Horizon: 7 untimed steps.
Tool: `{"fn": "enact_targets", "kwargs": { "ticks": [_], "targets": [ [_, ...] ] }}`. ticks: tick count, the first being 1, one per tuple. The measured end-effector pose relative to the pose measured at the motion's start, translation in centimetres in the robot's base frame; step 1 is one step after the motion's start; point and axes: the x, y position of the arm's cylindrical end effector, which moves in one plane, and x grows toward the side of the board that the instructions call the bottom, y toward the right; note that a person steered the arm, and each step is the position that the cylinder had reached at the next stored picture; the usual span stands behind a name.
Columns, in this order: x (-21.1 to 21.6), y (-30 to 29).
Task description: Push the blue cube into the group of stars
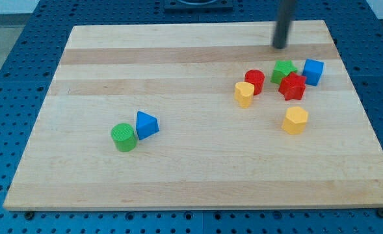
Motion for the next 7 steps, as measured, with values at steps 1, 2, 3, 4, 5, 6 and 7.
{"fn": "enact_targets", "kwargs": {
  "ticks": [1,2,3,4,5,6,7],
  "targets": [
    [2.0,3.8],
    [4.5,3.3],
    [5.1,3.2],
    [5.0,6.4],
    [5.6,9.0],
    [6.8,7.8],
    [7.6,6.0]
  ]
}}
